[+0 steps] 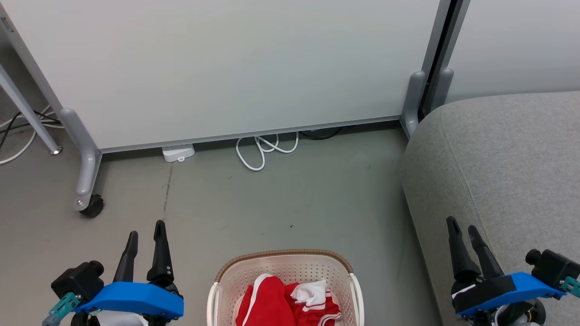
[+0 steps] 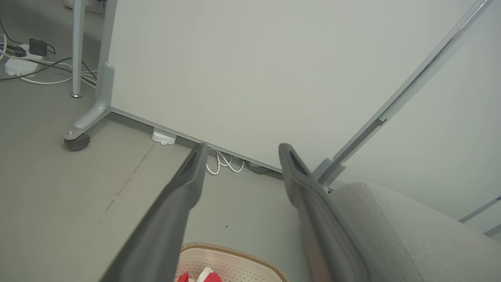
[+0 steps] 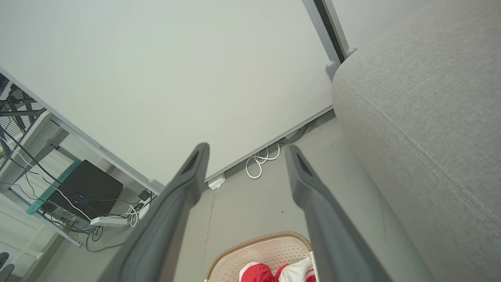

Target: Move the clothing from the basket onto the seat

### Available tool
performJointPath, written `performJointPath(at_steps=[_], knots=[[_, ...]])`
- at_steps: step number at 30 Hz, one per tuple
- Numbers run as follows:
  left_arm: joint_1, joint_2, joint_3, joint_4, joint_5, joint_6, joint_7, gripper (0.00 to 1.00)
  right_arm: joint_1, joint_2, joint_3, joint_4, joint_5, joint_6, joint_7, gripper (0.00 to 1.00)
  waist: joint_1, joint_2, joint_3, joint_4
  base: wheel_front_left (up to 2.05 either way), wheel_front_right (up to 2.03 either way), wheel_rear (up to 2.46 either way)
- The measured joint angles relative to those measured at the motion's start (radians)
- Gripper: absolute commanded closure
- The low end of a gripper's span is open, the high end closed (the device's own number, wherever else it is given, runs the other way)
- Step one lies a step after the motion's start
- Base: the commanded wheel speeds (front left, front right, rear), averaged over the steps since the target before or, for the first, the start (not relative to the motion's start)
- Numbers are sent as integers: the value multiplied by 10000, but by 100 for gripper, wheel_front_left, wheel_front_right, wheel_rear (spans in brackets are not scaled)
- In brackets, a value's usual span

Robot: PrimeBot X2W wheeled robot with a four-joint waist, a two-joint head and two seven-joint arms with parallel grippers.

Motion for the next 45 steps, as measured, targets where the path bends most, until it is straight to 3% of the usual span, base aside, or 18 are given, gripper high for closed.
performJointPath(at_steps=[15, 45], knots=[[8, 165, -357, 29, 1605, 253, -401, 0, -29, -6, 42, -90, -1902, 35, -56, 0, 0, 0, 2, 24, 0, 0, 0], [7, 69, -522, 602, 3691, 82, -1114, 0, 26, -25, 155, -458, -4748, 46, -42, 0, 0, 0, 45, 61, 0, 0, 0]])
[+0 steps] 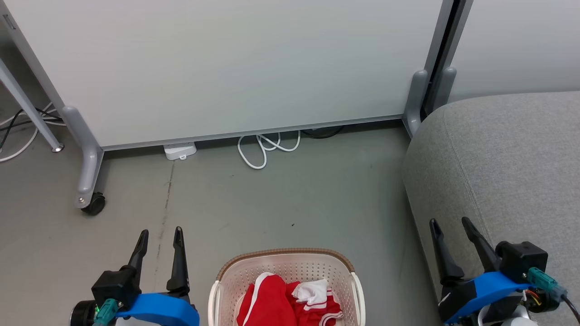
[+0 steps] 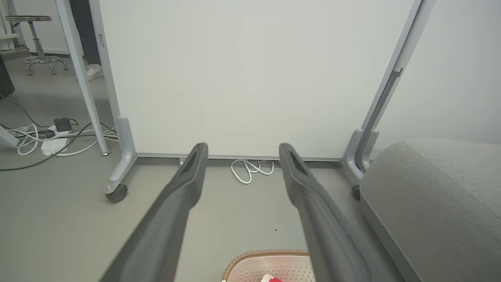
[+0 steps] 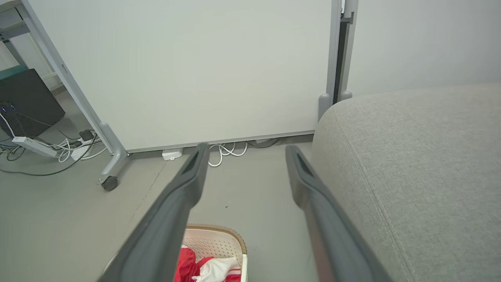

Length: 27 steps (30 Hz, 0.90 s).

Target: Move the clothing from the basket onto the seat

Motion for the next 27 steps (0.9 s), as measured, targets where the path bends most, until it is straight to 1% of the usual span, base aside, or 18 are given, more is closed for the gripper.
performJointPath(at_steps=[20, 27], knots=[[-1, -211, 148, 113, 1112, -82, -376, 0, -4, -12, 36, -65, -1453, 2, -332, 0, 0, 0, 70, -9, 0, 0, 0], [-2, -270, 249, 136, 1292, -123, -428, 0, -25, -15, 29, -59, -1710, 2, -403, 0, 0, 0, 107, 8, 0, 0, 0]])
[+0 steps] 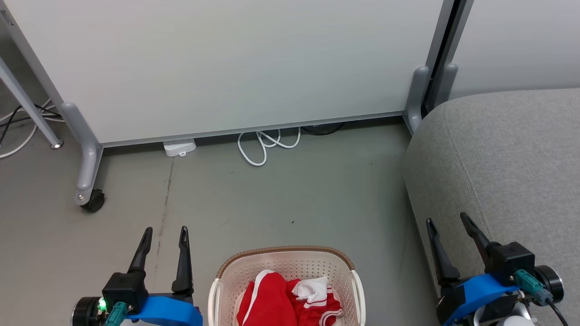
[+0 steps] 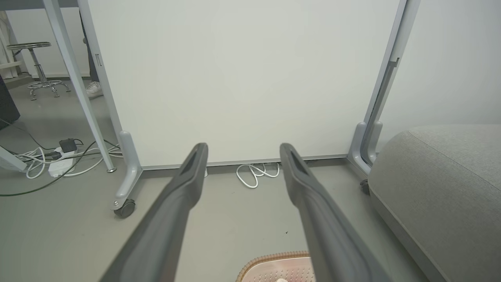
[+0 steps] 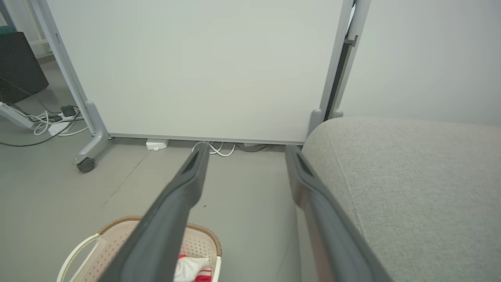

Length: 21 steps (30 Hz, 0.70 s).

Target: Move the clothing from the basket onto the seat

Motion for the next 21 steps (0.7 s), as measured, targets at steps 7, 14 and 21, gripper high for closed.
performJointPath(at_steps=[7, 14, 21], knots=[[0, -58, 81, 2, -8, -59, 0, 0, -33, 0, -2, 58, 8, 0, -38, 0, 0, 0, 10, -5, 0, 0, 0], [-3, -104, 150, 115, -8, -104, -4, 0, -108, -2, 67, 88, 69, 0, -54, 0, 0, 0, 93, -87, 0, 0, 0], [-243, -132, 96, 1133, -105, -186, -10, 0, -344, -4, 209, -52, 96, 2, -127, 0, 0, 0, 556, -492, 0, 0, 0]])
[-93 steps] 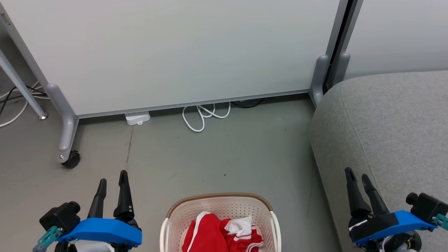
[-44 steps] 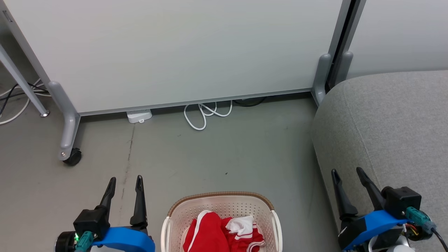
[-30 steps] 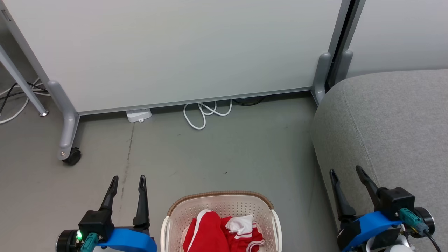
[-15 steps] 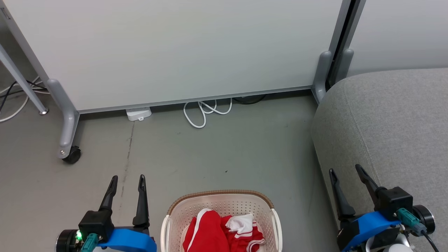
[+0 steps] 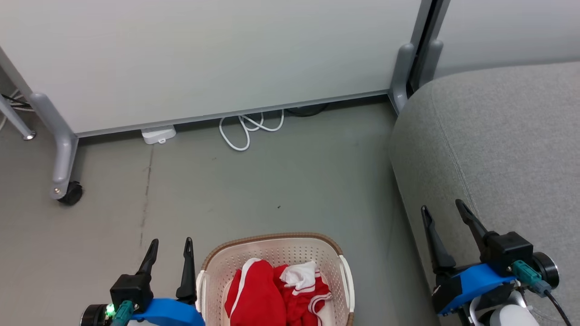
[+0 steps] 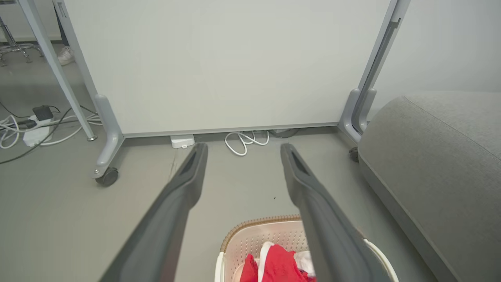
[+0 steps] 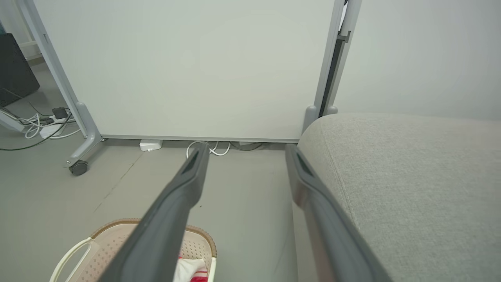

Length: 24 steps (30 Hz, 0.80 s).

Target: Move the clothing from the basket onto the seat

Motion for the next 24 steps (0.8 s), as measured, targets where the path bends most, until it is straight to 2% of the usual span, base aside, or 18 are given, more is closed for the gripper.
performJointPath(at_steps=[8, 14, 24], knots=[[-1170, -6, -173, 1812, -278, -265, 236, 0, -473, -8, 75, -408, 50, 0, -121, 0, 0, 0, 1220, -675, 0, 0, 0], [-2369, 148, -462, 3292, -343, -500, 497, 0, -904, -12, 144, -556, 167, 0, -276, 0, 1, 0, 2473, -1250, 0, 0, 0], [-4464, 405, -930, 5277, -330, -648, 1047, 0, -1479, -23, 416, -721, 614, 2, -721, 0, 2, 0, 4698, -2124, 0, 0, 0]])
